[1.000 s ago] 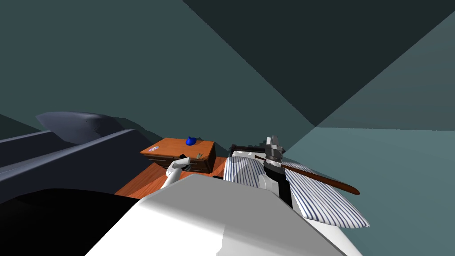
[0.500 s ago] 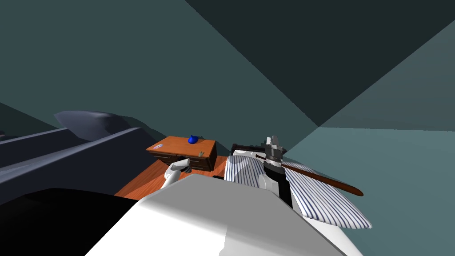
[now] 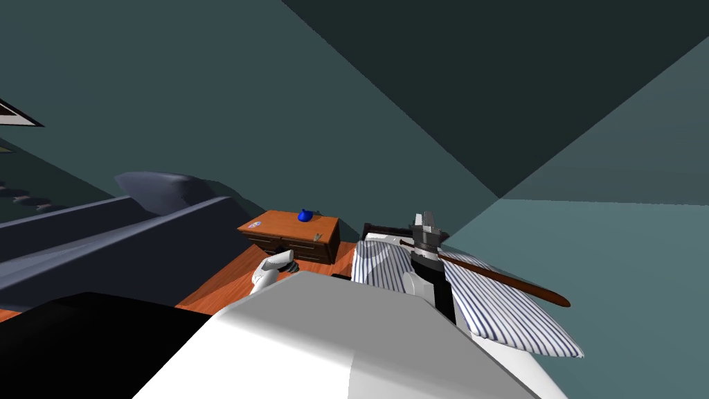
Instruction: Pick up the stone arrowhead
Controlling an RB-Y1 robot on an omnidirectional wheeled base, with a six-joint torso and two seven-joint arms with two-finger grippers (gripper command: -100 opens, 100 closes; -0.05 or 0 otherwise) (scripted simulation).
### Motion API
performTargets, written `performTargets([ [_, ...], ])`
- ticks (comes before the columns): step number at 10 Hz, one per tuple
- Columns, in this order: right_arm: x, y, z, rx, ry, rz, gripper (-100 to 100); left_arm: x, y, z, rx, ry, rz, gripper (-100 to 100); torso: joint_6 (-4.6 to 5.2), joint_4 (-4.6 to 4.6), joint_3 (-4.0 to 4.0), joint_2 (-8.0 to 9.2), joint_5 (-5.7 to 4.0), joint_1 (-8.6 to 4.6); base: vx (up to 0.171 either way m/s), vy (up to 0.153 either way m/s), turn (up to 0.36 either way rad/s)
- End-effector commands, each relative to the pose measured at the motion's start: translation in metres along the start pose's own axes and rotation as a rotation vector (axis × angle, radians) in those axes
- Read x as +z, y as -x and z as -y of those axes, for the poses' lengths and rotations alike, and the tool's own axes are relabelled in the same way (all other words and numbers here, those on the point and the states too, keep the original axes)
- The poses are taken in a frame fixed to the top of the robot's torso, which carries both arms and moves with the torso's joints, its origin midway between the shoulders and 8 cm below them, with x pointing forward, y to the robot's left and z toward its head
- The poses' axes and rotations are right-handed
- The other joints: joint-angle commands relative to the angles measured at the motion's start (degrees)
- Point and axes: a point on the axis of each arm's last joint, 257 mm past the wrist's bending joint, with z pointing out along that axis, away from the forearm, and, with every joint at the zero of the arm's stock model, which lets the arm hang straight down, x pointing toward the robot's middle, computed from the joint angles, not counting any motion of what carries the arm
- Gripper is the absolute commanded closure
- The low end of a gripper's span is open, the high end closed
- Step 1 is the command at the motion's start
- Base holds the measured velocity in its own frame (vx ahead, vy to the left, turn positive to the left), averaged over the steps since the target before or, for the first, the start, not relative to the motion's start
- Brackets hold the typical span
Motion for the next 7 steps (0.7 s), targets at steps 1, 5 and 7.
performTargets([
  [1,0.0,0.0,0.0,0.0,0.0,0.0,0,0.001,0.002,-0.005,-0.038,0.013,-0.006,-100,0.0,0.0,0.0,0.0,0.0,0.0,-0.03,0.014,0.029],
  [5,0.0,0.0,0.0,0.0,0.0,0.0,0,0.005,0.017,-0.024,-0.155,0.072,-0.002,-100,0.0,-0.01,-0.02,-0.03,0.0,0.01,-0.029,0.021,0.008],
  [7,0.0,0.0,0.0,0.0,0.0,0.0,0,0.007,0.026,-0.029,-0.174,0.091,0.015,-100,0.02,-0.02,-0.06,-0.1,0.01,0.03,0.001,0.023,-0.05],
])
